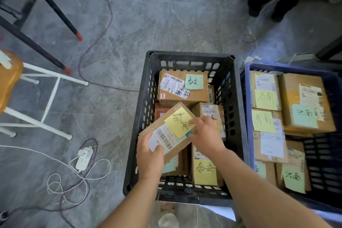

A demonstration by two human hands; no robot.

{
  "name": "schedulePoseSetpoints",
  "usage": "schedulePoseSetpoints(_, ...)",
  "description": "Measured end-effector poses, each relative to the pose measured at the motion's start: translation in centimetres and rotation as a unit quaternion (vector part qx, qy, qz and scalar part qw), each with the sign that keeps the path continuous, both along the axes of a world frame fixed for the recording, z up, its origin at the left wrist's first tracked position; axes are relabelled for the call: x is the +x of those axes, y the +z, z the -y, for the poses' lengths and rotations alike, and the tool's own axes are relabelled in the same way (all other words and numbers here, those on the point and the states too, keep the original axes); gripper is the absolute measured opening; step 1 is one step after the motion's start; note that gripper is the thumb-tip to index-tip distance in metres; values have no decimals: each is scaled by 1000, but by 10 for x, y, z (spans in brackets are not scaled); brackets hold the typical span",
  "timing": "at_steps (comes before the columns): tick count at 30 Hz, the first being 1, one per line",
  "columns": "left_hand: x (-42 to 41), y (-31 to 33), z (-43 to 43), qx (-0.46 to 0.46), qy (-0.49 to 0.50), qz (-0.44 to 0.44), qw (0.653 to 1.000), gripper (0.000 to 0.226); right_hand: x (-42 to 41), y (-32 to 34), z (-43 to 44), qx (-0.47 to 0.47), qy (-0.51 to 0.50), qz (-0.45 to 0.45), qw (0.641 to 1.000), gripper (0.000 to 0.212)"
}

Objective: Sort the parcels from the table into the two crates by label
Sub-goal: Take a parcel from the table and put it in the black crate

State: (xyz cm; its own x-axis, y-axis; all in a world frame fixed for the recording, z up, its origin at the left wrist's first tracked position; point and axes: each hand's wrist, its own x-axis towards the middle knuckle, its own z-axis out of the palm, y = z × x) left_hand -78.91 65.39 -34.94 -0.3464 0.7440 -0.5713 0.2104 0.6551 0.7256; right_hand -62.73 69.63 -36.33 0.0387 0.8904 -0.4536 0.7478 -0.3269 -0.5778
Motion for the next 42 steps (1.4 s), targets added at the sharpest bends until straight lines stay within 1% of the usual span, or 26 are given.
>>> schedulePoseSetpoints(3,1,10,-13,19,-38,-32,999,47,4,5,-4,1,-23,-9,1000,48)
schedulePoseSetpoints(6,1,12,-31,55,-106,-77,990,51,10,4,-6,-3,-39,-9,999,52)
schedulePoseSetpoints(10,4,13,-61,64,-227,-126,964,54,12,-6,0,-41,-35,-12,998,56)
schedulePoseSetpoints(12,1,10,-75,62,-274,-145,949,54,10,-14,2,-31,-19,-1,999,56)
schedulePoseSetpoints(14,-3,5,-88,64,-300,-162,938,55,7,-19,-1,-18,-17,2,1000,57)
schedulePoseSetpoints(18,-9,-8,-105,72,-297,-173,936,56,4,-25,-12,6,-36,7,999,51)
schedulePoseSetpoints(21,-9,-16,-105,79,-308,-173,932,59,3,-34,-12,24,-75,-16,997,45)
schedulePoseSetpoints(24,-12,-25,-103,84,-339,-181,920,64,1,-44,-13,39,-87,-29,995,41)
schedulePoseSetpoints(28,-16,-53,-104,50,-374,-226,898,74,3,-61,-16,25,-96,-35,994,37)
schedulePoseSetpoints(31,-16,-79,-99,35,-392,-252,884,79,2,-76,-15,21,-96,-24,995,40)
schedulePoseSetpoints(33,-17,-96,-98,61,-394,-260,879,77,1,-82,-17,23,-90,-19,995,45)
schedulePoseSetpoints(35,-16,-105,-103,75,-389,-263,880,75,1,-85,-18,18,-83,-15,996,48)
schedulePoseSetpoints(38,-13,-103,-108,42,-388,-260,883,77,1,-88,-17,28,-62,8,998,52)
schedulePoseSetpoints(40,-14,-99,-108,19,-369,-240,898,83,1,-87,-16,28,-59,9,998,58)
schedulePoseSetpoints(42,-15,-95,-108,9,-330,-221,918,87,1,-84,-20,1,-73,-7,997,68)
